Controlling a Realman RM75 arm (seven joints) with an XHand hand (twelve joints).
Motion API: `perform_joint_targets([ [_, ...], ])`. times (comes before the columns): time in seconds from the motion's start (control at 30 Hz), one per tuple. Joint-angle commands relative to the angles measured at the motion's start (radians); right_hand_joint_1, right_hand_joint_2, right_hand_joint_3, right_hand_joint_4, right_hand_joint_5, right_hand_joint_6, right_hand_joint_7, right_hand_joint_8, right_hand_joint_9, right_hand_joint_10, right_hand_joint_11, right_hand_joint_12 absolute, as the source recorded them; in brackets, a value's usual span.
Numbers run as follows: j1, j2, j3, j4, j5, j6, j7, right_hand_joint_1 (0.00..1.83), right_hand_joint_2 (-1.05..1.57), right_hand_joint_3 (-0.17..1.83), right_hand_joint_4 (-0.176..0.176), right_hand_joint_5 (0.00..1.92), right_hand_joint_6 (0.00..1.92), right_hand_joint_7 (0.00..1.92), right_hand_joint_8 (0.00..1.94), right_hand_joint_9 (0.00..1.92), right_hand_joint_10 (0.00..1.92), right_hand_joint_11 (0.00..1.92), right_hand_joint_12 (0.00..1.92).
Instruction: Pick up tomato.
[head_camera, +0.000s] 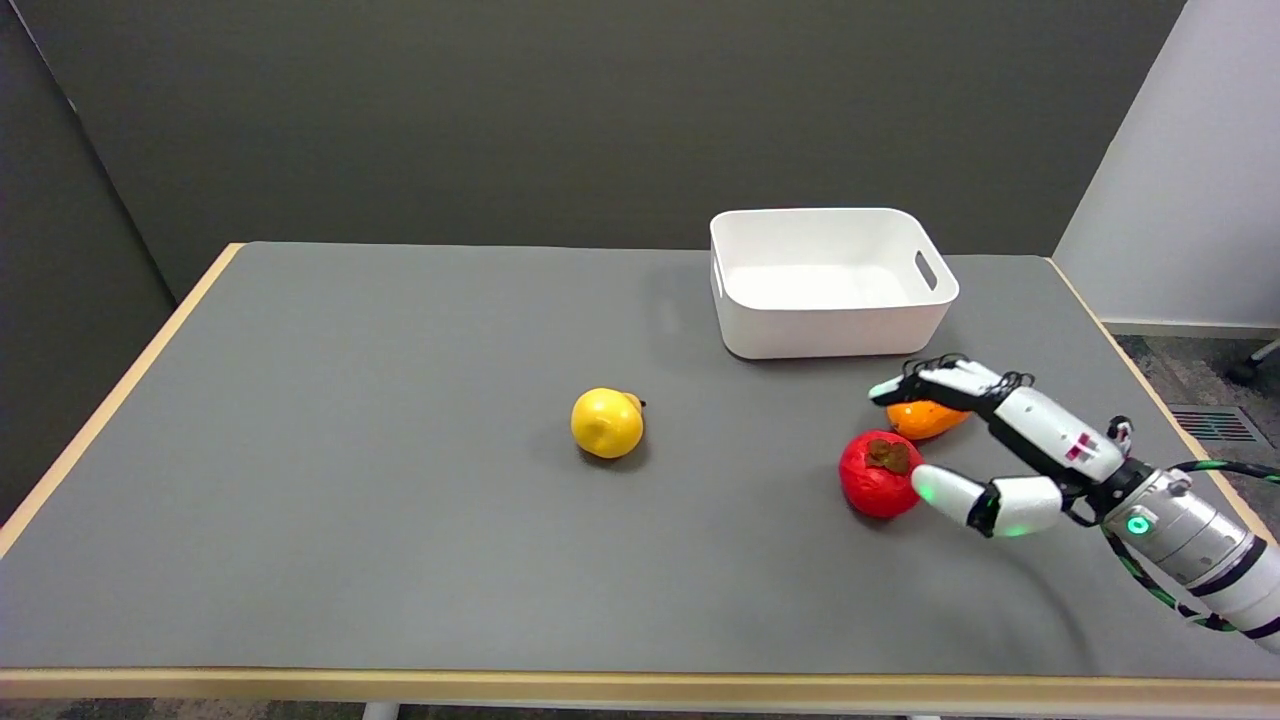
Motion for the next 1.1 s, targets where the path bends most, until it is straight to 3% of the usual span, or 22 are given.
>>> perform_joint_targets([
  [0.03,0.000,-0.009,0.017,-0.013,-0.171,-0.181,-0.041,0.37,0.64,0.88,0.125,0.31,0.62,0.40,0.41,0.29,0.72,0.11,1.17],
  [0.27,0.005,-0.066,0.096,0.039,-0.166,-0.215,-0.034,0.35,0.64,0.89,0.122,0.29,0.57,0.37,0.38,0.28,0.68,0.09,1.14],
  [0.67,0.029,-0.064,0.194,0.053,-0.122,-0.346,-0.041,0.34,0.62,0.90,0.125,0.26,0.52,0.33,0.35,0.23,0.62,0.07,1.11],
  [0.7,-0.003,-0.049,0.276,0.050,-0.195,-0.271,0.007,0.34,0.61,0.92,0.125,0.25,0.52,0.32,0.35,0.22,0.61,0.05,1.11],
  [0.77,0.042,-0.071,0.194,0.059,-0.125,-0.363,-0.041,0.34,0.60,0.94,0.125,0.24,0.51,0.31,0.34,0.21,0.59,0.04,1.11],
  [1.1,0.036,-0.078,0.170,0.063,-0.122,-0.433,-0.033,0.34,0.60,0.94,0.123,0.24,0.50,0.30,0.33,0.20,0.58,0.04,1.10],
])
